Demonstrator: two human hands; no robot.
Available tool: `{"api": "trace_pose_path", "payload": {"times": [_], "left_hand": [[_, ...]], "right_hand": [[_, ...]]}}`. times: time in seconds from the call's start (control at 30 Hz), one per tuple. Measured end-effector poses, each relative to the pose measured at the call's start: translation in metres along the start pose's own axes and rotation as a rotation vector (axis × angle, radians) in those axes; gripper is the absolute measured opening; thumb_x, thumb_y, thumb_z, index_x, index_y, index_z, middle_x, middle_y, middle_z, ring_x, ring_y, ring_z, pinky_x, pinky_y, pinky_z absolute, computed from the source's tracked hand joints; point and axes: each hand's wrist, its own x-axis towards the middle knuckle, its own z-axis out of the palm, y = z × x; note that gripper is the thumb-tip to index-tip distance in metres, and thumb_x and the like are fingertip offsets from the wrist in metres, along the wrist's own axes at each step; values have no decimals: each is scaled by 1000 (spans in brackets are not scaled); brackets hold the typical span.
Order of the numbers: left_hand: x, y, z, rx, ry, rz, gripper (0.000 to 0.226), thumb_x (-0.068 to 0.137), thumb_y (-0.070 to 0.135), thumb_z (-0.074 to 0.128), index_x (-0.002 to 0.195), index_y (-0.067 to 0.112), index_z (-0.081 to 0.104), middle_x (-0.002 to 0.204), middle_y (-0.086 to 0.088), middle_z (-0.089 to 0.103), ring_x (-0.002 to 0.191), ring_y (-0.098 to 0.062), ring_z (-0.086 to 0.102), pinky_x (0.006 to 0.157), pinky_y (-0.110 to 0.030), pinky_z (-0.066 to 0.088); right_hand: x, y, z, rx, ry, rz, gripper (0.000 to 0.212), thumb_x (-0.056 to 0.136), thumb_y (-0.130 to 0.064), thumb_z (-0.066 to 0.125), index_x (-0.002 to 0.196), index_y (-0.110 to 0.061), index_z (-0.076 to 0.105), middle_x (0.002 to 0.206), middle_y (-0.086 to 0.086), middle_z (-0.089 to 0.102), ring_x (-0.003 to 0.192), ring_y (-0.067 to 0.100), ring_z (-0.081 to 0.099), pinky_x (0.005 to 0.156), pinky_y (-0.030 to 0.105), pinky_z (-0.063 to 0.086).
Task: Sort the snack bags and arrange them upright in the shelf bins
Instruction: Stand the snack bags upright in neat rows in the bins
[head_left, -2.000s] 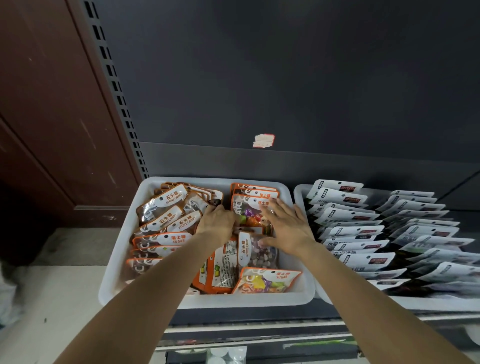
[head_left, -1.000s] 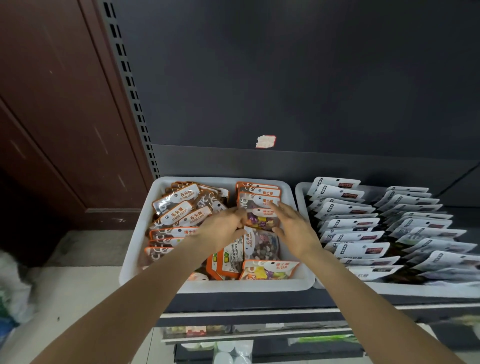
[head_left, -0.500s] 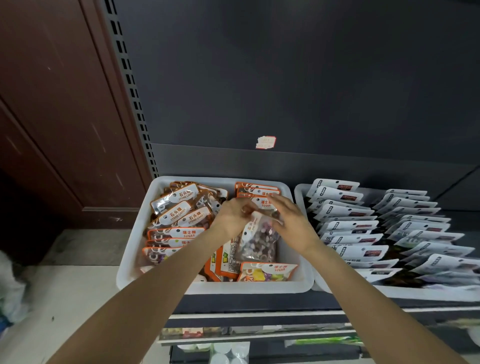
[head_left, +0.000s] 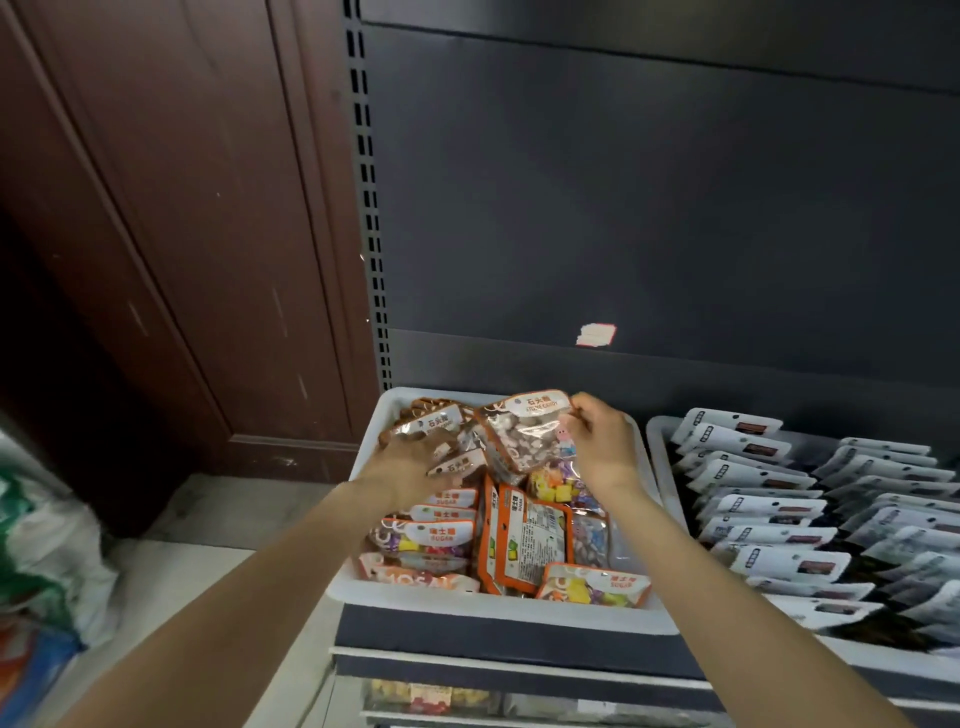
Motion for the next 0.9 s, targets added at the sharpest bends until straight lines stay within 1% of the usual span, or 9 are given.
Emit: {"api": "trace_pose_path", "payload": {"times": [0.07,0.13,0.23,0.33,0.47,0.57,0.67,0.8,0.9], "left_hand": [[-4,-4,-2,-118,-16,56,61,92,40,55,144,26,26,121,-12,59,114,-27,54,98,-36,41],[-10,-5,-4,-195,15,80,63,90,28,61,143,19,29,118,-13,60,104,-25,58,88,-28,46],[-17,-14,-4,-231,24,122,64,89,21,63,145,19,33,139,-7,49,124,-23,47,95,-19,35],[-18,-23,-3,-287,20,125,60,88,19,64,143,23,38,139,-6,49,126,-22,45,100,-25,38],[-15,-23,-1,-158,48,11,63,87,34,64,142,30,33,134,-5,51,120,-25,50,95,-39,46],[-14,-24,-2,-113,122,-26,65,81,40,69,135,27,36,131,-1,50,117,-24,51,92,-39,47],[-13,-22,-6,-30,216,106,70,83,40,66,141,25,30,144,0,31,132,-20,31,105,-36,33],[3,-11,-17,-25,277,118,61,98,36,45,150,25,16,158,4,14,144,-18,14,115,-37,19],[21,-5,-25,9,271,64,54,98,25,48,147,21,27,148,-5,38,137,-24,34,112,-41,26]], "right_hand": [[1,-11,7,60,14,5,14,95,-8,49,81,-11,49,78,1,54,71,14,47,53,12,32],[3,-19,15,125,23,-13,17,95,-7,48,79,-10,48,76,1,52,71,14,47,55,11,33],[8,-25,32,264,-19,15,16,95,-7,49,79,-8,49,81,4,58,77,16,55,65,21,43],[12,-26,52,411,-136,133,9,96,-11,51,94,-3,55,97,5,66,90,16,64,75,33,54],[16,-17,74,135,-231,141,11,92,-7,55,102,-7,60,103,6,66,96,22,63,78,29,49],[17,-10,81,-45,-331,81,21,91,-9,59,112,-7,61,112,8,64,105,23,61,89,34,49],[20,-7,84,-155,-357,-11,32,91,-10,59,122,-11,57,126,8,55,118,24,53,100,36,44],[20,-7,78,-59,-445,-2,32,92,-10,56,124,-13,55,125,5,60,118,21,55,93,30,44],[17,-5,71,-35,-474,-36,35,94,-8,53,129,-13,52,126,2,58,117,19,54,85,23,40]]}}
